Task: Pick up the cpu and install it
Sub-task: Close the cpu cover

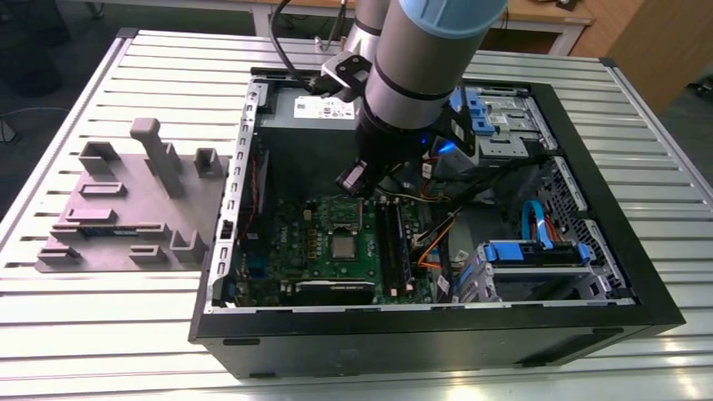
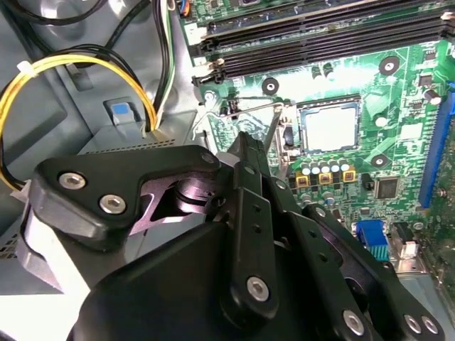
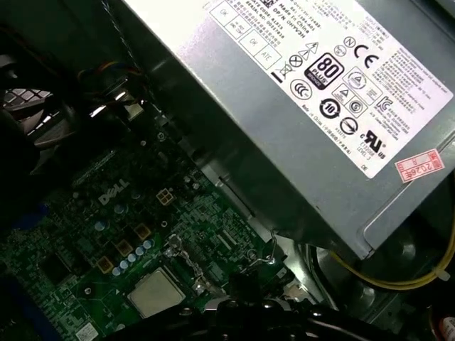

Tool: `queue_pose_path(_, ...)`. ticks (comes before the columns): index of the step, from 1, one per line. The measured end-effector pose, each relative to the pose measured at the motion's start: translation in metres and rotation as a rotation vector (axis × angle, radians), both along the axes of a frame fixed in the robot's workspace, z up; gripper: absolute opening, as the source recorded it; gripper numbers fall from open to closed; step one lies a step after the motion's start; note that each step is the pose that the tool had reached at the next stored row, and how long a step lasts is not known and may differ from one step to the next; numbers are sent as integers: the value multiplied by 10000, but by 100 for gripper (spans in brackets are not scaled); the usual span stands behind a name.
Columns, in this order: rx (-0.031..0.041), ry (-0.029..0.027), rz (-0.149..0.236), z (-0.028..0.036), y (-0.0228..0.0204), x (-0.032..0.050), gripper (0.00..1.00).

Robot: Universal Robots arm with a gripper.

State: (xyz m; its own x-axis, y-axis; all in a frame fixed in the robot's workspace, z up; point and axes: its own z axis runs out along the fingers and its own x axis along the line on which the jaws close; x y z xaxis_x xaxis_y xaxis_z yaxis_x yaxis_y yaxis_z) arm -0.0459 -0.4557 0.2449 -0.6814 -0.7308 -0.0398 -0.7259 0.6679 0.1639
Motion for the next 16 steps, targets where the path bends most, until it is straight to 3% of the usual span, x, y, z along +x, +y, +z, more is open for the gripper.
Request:
queue_pose_path(7, 0, 0, 7, 0, -6, -1, 11)
queue_pose_path(16, 1, 0, 16, 0, -55, -3, 11)
